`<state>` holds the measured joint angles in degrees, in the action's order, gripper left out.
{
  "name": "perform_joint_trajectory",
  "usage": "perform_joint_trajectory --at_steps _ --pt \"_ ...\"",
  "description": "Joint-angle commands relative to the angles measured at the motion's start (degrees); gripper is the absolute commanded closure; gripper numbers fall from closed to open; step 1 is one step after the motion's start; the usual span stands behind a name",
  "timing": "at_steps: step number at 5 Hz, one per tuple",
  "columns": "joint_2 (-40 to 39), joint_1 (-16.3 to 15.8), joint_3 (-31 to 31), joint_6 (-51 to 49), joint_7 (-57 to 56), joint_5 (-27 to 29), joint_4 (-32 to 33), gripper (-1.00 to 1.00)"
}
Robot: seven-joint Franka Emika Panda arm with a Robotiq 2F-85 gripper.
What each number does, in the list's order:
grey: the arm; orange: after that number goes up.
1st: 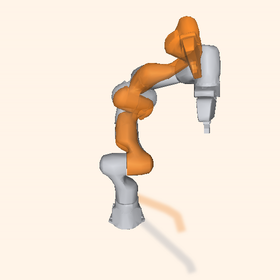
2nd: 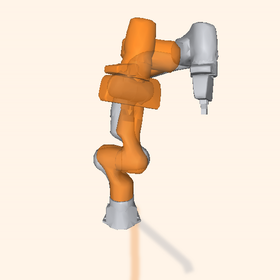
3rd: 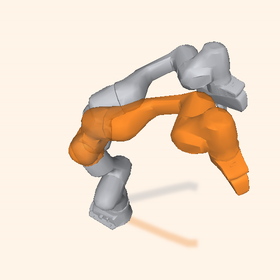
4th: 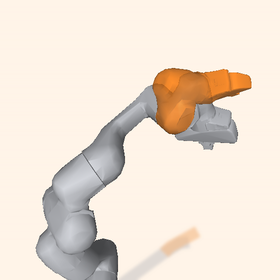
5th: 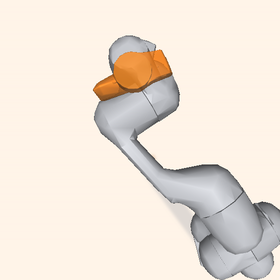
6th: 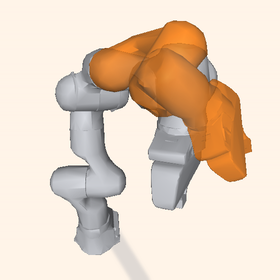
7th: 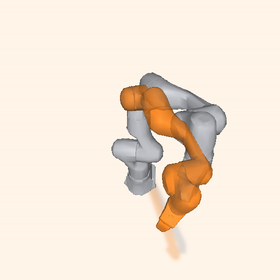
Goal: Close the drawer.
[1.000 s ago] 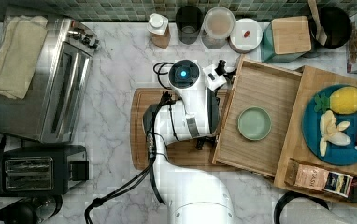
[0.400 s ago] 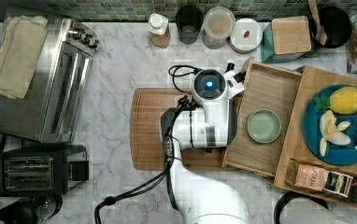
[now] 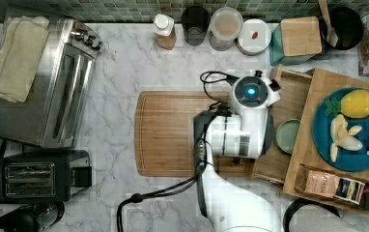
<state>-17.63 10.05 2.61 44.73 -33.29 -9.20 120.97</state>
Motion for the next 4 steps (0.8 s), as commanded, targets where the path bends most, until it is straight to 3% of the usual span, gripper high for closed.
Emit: perform_joint_trajectory --at_steps 1,2,4 --pt "3.65 11.16 11.2 4.18 -8.37 -6.97 -0.39 1.0" --pt "6.0 8.82 14.3 0.43 -4.61 -10.42 -0.05 1.0" --pt "5.97 8.31 14.82 0.45 -4.72 -10.28 -0.04 1.0"
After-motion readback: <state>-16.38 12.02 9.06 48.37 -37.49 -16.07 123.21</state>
